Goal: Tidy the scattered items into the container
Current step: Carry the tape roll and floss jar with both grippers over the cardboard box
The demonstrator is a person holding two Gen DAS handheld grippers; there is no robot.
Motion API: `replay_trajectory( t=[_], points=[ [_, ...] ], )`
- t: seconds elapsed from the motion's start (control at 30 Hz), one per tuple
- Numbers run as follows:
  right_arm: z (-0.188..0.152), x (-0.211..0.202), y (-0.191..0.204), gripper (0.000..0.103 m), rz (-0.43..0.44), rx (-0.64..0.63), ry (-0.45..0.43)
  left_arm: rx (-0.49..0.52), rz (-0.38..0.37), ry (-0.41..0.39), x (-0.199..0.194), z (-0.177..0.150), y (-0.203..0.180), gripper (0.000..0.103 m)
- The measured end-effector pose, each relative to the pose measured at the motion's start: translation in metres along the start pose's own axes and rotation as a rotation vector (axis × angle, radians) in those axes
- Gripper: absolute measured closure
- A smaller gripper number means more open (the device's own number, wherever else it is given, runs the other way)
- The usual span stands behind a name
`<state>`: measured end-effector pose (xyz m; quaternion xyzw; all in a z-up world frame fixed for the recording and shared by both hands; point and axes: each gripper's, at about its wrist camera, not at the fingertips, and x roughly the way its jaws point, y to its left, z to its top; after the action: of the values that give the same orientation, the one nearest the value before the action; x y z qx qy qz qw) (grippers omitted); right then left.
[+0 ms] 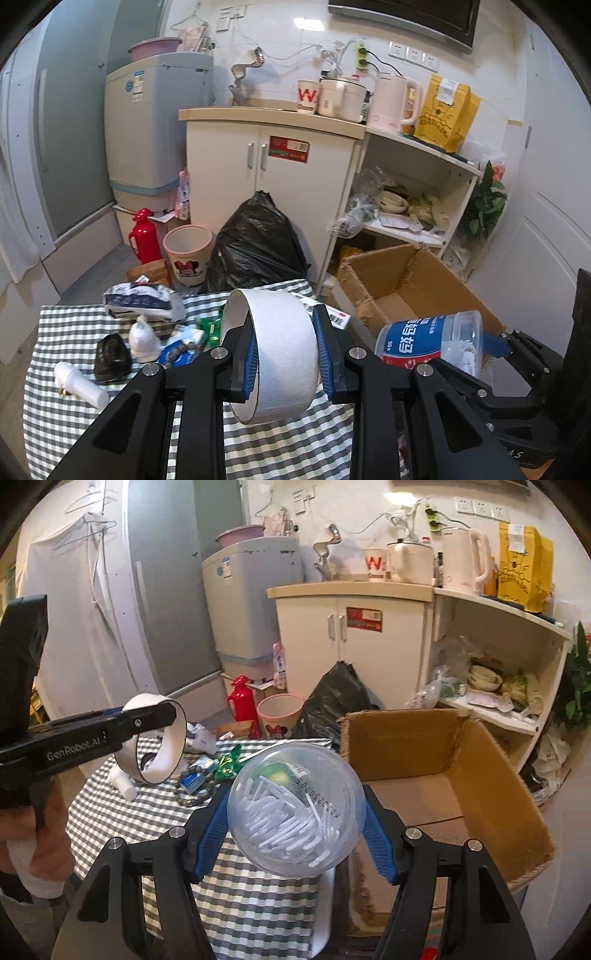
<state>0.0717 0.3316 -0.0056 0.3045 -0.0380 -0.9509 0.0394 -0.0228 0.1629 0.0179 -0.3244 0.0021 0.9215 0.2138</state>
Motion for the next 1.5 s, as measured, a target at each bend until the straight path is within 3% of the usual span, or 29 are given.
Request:
replay_trajectory(
  t=[0.83,1.5],
  points=[
    [0.01,-0.033,-0.066,0.037,-0.166,0.035,-0.029,0.079,-0.121,0.029,0.037,0.017,-0.079,0.076],
    [0.002,0.0,-0.129,0.037,-0.298,0.077,0.075,0.155,-0.246,0.065,0.079,0.031,-0.15,0.076]
  ],
)
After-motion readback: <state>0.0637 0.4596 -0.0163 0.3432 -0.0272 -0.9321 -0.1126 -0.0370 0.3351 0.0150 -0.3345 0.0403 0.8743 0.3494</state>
